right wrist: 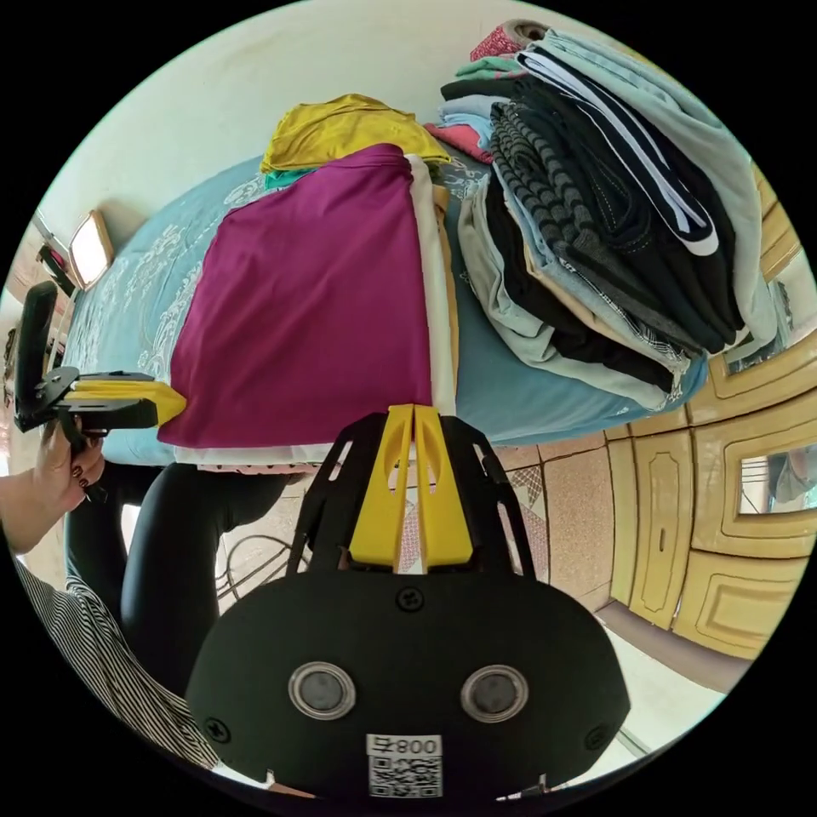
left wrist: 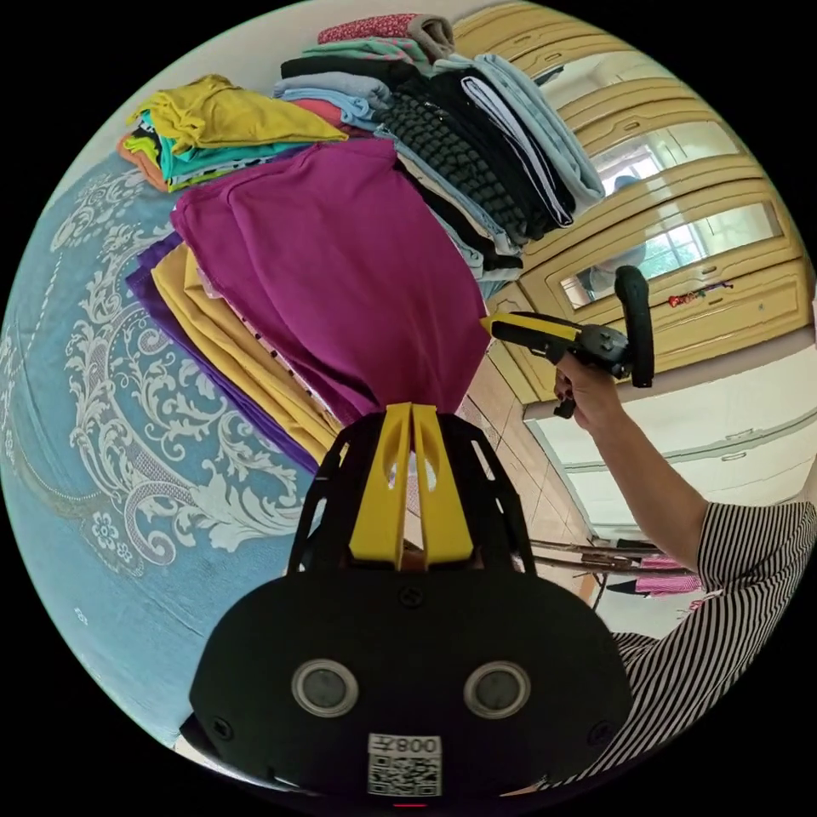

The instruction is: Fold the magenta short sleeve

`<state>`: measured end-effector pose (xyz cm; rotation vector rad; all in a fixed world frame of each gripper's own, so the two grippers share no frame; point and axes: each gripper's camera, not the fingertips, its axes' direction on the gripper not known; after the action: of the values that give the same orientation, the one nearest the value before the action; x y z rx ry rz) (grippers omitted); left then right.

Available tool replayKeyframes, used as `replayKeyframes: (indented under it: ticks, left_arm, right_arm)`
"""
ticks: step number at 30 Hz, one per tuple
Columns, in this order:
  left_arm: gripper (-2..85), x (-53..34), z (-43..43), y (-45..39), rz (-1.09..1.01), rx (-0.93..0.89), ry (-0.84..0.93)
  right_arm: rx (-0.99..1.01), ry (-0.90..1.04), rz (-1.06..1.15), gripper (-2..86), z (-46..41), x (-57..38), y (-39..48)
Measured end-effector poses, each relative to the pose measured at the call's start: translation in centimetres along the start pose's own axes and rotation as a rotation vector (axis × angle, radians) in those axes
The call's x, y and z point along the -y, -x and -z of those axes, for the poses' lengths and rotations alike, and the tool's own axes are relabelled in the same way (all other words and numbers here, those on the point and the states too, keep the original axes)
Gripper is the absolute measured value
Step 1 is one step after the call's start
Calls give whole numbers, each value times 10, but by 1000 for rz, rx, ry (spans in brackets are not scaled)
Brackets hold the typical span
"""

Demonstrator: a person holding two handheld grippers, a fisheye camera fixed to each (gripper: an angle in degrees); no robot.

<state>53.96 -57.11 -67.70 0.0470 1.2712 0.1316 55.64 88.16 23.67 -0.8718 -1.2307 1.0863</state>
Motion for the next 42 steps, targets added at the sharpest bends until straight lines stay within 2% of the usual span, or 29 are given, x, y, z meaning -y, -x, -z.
replayKeyframes:
  ticks: [4,7,9,12,15,17,25,33,42]
  left_arm:
    - [1,-9,11,3,32,-56,-75]
    - [1,-22,33,-5,-42,43,-139]
    - [1,-35,44,-2,-81,181,-148]
    - [2,-47,40,16,-87,367,-53]
    - [2,-57,24,36,-70,449,79]
    - [2,-62,15,42,-79,457,128]
    - [2,-85,38,47,-82,419,44]
    - [3,-109,76,62,-82,310,-14]
    - [4,-139,121,67,-114,287,-94]
  right_arm:
    - [127,-4,-77,0,5,3,-5]
    - [158,-49,-101,0,19,4,-2]
    - [168,-83,-96,0,28,5,6]
    - [200,-136,-73,0,41,16,23]
    - [255,-199,-41,1,50,37,45]
    - [284,-251,-12,3,55,61,64]
    - [349,-389,63,40,62,159,120]
    - [420,-342,153,67,22,308,201]
    - [308,-327,158,71,-13,448,291]
